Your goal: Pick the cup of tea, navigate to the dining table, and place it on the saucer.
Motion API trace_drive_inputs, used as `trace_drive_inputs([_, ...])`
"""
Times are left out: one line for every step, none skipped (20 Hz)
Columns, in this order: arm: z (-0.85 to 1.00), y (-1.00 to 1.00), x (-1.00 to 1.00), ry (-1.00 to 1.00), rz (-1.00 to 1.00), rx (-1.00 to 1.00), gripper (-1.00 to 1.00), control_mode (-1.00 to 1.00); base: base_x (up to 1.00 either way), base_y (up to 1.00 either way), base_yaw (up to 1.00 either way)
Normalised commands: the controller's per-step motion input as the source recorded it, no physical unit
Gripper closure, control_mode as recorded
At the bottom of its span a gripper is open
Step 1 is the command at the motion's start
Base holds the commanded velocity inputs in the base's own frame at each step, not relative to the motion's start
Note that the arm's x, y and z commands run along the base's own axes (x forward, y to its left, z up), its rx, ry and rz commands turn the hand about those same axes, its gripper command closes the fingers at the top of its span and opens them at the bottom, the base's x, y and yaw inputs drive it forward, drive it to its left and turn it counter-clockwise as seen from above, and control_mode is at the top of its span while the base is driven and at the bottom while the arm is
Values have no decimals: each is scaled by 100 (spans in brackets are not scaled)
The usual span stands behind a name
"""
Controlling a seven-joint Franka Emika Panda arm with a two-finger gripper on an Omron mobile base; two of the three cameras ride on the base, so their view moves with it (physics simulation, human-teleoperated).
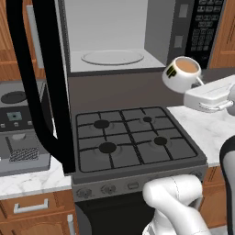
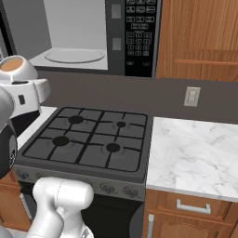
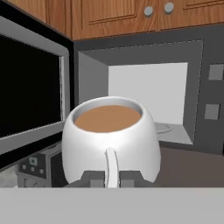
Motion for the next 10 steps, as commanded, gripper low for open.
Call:
trace_drive_inputs([0, 0, 0, 14, 0, -2, 100, -100, 0, 0, 0])
trace_drive_inputs([0, 0, 0, 17, -1, -3, 100, -100, 0, 0, 0])
trace_drive_inputs([0, 0, 3, 20, -2, -3, 100, -100, 0, 0, 0])
trace_drive_inputs([0, 0, 5, 23, -2, -3, 100, -100, 0, 0, 0])
trace_drive_inputs([0, 0, 3, 24, -2, -3, 100, -100, 0, 0, 0])
trace_drive_inputs([0, -1, 1, 26, -2, -2, 100, -100, 0, 0, 0])
trace_drive_inputs([0, -1, 0, 27, -2, -1, 100, -100, 0, 0, 0])
trace_drive_inputs([0, -1, 0, 21, -2, 0, 100, -100, 0, 0, 0])
trace_drive_inputs([0, -1, 0, 15, -1, 0, 100, -100, 0, 0, 0])
trace_drive_inputs([0, 0, 0, 12, -1, 0, 100, -100, 0, 0, 0])
